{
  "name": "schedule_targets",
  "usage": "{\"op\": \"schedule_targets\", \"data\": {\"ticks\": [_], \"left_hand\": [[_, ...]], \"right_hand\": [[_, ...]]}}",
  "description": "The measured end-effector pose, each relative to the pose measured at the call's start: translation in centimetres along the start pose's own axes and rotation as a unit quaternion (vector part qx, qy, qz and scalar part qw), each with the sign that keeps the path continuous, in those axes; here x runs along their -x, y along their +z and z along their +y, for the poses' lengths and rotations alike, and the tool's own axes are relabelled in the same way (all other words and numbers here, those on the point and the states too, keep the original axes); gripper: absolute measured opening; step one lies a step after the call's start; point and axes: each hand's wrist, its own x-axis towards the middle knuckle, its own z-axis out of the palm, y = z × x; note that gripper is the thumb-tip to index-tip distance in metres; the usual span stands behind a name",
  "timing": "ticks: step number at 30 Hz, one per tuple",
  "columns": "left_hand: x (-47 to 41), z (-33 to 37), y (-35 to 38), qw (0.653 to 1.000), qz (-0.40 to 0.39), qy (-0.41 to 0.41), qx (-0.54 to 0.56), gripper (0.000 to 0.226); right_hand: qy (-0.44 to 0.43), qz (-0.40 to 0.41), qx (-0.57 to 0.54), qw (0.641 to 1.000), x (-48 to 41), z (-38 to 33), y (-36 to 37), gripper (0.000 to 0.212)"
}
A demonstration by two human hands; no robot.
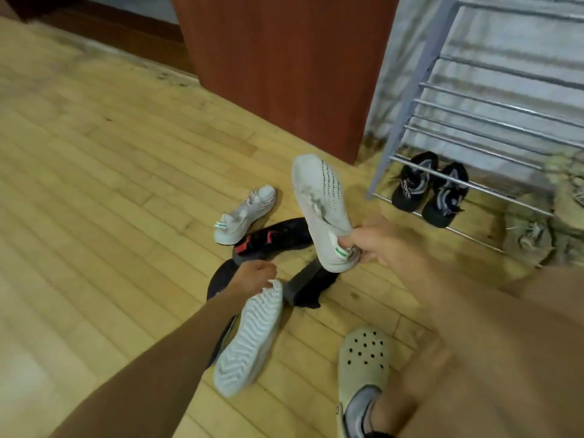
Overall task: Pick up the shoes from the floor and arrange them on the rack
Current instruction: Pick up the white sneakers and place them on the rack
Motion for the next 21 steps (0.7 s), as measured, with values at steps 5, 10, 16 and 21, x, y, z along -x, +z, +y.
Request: {"op": "schedule_targets", "data": {"ticks": [5, 10, 16, 21], "left_hand": [[-1.6, -5.8, -0.7, 0.996, 0.019, -0.069, -0.052, 0.017], [-4.4, -4.8, -2.3, 0.99, 0.072, -0.022, -0.122, 0.006], [-9.7, -2.9, -5.2, 0.98, 0.167, -0.05, -0.095, 0.053], [-14.0, -2.0, -7.1, 0.957, 0.244, -0.119, -0.101, 0.047]], "right_hand": [[0.001, 0.017, 0.064, 0.998, -1.1, 2.8, 3.1, 0.03], [-0.007, 0.007, 0.073, 0.997, -2.1, 3.0, 4.4, 0.029], [0.01, -0.004, 0.042, 0.999, -5.0, 2.9, 6.6, 0.032], [0.007, -0.018, 0.03, 0.999, -7.6, 4.6, 6.3, 0.019]]}}
